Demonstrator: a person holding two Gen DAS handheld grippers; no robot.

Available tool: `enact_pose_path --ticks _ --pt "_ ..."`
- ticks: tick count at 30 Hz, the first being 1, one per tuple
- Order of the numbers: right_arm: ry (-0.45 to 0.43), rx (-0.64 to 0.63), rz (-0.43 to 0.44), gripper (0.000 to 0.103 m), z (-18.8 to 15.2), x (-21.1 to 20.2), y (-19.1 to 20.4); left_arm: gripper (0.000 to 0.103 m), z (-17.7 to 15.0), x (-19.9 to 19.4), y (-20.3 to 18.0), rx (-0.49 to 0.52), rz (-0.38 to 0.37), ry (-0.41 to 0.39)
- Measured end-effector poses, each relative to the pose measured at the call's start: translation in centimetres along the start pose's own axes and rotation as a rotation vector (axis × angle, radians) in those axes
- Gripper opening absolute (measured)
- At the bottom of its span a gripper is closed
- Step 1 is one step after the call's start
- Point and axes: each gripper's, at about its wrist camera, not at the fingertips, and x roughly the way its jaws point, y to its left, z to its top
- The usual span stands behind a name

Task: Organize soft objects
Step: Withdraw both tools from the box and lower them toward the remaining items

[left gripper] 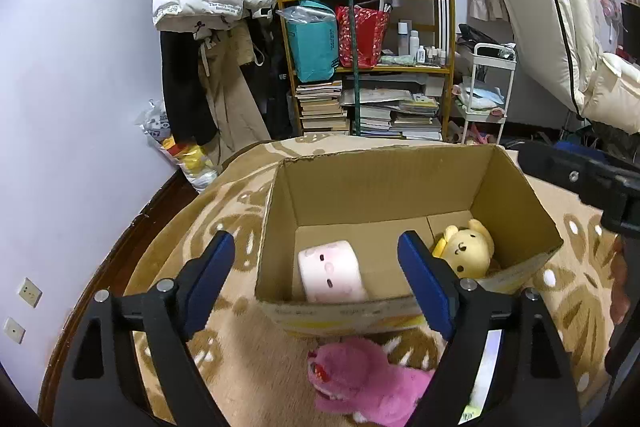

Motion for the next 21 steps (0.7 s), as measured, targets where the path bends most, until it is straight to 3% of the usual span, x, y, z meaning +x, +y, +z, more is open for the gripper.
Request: enact_pose_path --ticks 3,21 --pt "-0.003 0.003 -0.024 0.103 0.1 -1.2 0.0 0.093 -0.3 -1.0 0.2 -0.008 0.006 -0.011" --pt "0.005 -0.005 -0.087 0.103 -1.4 -7.7 1.2 0.098 -3.4 -7.4 0.2 -0.019 0.044 0.014"
